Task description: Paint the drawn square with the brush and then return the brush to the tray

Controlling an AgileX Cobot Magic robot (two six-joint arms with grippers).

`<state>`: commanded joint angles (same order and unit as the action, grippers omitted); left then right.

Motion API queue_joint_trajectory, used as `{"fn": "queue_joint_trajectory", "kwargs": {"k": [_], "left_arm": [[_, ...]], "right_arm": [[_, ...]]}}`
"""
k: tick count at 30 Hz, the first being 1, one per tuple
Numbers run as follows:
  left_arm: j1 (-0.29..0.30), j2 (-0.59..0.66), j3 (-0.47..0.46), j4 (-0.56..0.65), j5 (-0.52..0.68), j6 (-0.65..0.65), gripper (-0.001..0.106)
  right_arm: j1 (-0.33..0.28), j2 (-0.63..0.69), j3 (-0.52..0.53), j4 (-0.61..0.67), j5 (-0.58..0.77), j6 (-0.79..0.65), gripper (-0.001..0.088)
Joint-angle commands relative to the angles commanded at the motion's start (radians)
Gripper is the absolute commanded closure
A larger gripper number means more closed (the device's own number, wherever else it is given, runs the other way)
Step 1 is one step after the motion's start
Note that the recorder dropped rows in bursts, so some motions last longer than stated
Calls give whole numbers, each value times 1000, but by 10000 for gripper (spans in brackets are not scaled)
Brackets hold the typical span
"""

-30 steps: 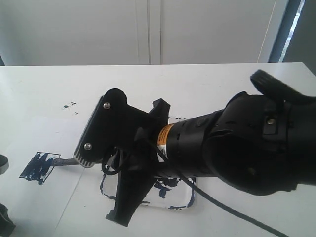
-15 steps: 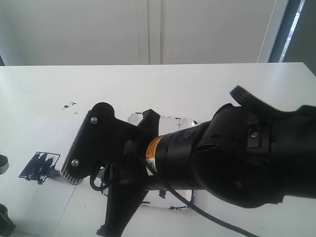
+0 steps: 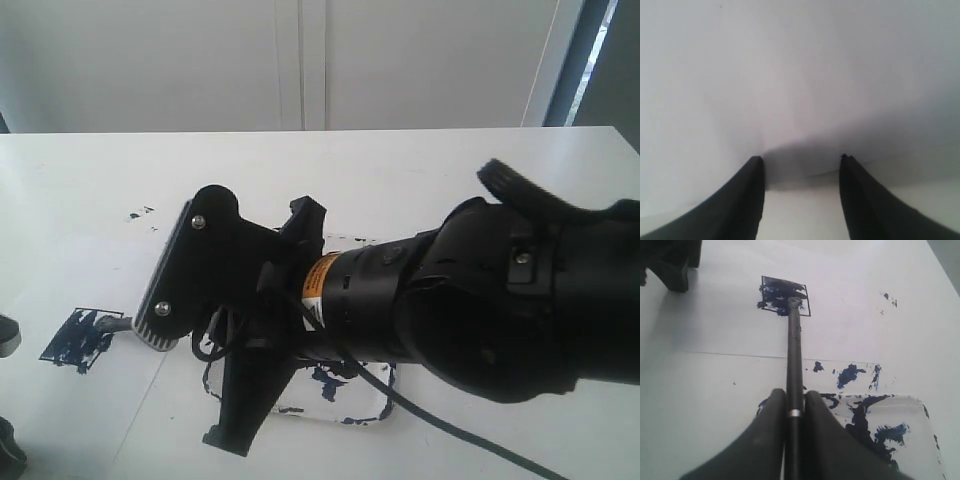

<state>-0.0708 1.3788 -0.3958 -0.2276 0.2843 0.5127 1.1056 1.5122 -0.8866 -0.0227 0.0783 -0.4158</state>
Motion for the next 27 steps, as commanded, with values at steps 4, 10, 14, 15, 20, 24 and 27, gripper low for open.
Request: {"fn": "queue_joint_trajectory", "kwargs": {"k": [4,10,14,15,20,24,27], "left_arm": [[0,0,0,0,-2,0,532],[0,0,0,0,-2,0,532],[0,0,0,0,-2,0,532],[0,0,0,0,-2,0,532],[0,0,0,0,-4,0,532],[0,0,0,0,-4,0,532],[0,0,0,0,-4,0,532]], "right_arm": [[0,7,0,0,-14,0,868],[0,55,0,0,14,0,868],[0,52,0,0,-21,0,868],[0,43,-2,0,-27,0,868],[0,-23,-2,0,-64,0,868],[0,-44,-12,4,-57,0,868],[0,-31,-12,4,-49,19,868]]}}
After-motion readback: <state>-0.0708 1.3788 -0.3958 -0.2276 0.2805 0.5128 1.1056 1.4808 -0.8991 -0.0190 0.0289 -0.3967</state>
